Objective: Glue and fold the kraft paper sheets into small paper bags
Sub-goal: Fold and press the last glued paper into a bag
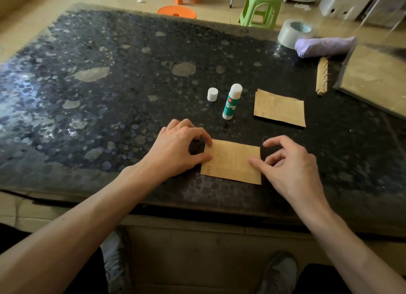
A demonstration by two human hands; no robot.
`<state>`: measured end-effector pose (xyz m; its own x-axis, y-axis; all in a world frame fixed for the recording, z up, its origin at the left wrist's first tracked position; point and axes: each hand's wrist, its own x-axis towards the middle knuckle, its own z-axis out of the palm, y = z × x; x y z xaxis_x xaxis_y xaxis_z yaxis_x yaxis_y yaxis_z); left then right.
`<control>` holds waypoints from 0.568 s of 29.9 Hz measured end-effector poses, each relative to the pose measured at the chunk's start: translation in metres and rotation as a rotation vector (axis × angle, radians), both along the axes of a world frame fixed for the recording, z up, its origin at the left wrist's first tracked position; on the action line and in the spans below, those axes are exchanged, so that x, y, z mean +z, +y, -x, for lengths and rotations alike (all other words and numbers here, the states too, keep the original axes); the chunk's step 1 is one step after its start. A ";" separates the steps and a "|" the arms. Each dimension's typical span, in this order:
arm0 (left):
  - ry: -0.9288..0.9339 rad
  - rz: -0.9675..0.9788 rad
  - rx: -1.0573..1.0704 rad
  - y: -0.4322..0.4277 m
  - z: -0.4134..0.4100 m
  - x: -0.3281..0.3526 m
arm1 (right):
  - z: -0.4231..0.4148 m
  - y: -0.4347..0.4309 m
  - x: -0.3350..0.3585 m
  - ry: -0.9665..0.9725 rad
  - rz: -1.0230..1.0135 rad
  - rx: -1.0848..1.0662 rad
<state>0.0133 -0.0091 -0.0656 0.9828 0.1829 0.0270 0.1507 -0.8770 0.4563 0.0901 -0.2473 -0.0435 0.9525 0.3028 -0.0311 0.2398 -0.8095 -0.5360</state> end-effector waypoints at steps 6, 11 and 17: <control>0.022 0.020 0.013 0.001 -0.001 0.000 | 0.023 0.006 -0.020 -0.333 0.019 0.408; 0.049 0.061 0.001 0.003 0.000 0.001 | 0.033 0.022 -0.032 -0.301 0.020 0.541; 0.119 0.066 -0.057 0.009 0.002 0.006 | 0.029 0.036 -0.035 -0.250 0.000 0.604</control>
